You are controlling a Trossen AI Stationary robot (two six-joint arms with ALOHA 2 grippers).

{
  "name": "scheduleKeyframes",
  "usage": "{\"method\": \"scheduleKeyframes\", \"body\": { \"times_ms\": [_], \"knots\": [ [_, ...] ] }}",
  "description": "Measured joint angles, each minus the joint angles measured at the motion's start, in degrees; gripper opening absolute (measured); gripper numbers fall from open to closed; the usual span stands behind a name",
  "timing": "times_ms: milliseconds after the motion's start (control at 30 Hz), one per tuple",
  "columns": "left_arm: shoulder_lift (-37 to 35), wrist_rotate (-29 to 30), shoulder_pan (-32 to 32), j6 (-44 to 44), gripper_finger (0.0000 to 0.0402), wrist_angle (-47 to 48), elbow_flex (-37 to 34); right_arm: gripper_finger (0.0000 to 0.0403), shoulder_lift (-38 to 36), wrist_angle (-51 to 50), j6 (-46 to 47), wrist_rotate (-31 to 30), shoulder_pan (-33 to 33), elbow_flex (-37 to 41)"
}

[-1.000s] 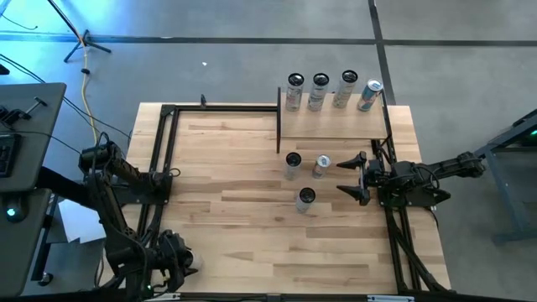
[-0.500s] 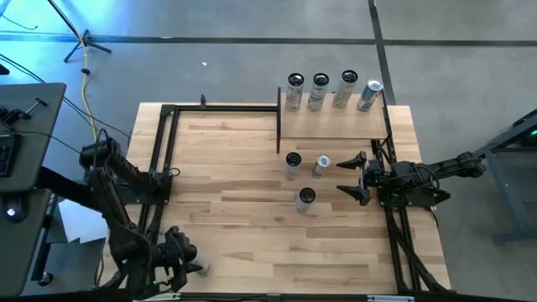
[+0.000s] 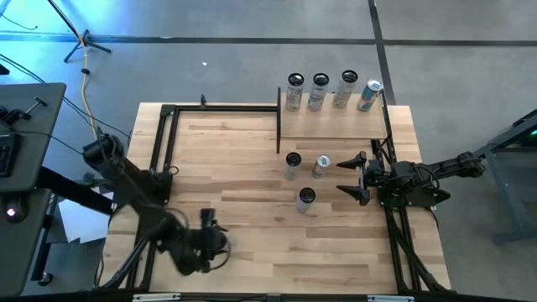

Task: Place canned beverage on shelf
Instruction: Move the white pink soda can to the center of the table

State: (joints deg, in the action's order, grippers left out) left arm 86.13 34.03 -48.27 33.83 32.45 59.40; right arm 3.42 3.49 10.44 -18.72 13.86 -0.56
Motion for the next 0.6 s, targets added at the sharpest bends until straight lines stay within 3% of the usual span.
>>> {"method": "scheduleKeyframes", "body": {
  "times_ms": [267,600],
  "knots": [
    [0.0,-13.97,12.68,-19.17,0.0226,-10.61,0.02,0.0389,0.0,0.0,0.0,-0.15,-0.01,0.0],
    [0.0,-31.44,26.53,-35.12,0.0228,-12.24,0.04,0.0389,0.0,-0.02,0.0,-0.11,0.0,0.0]
  ]
}}
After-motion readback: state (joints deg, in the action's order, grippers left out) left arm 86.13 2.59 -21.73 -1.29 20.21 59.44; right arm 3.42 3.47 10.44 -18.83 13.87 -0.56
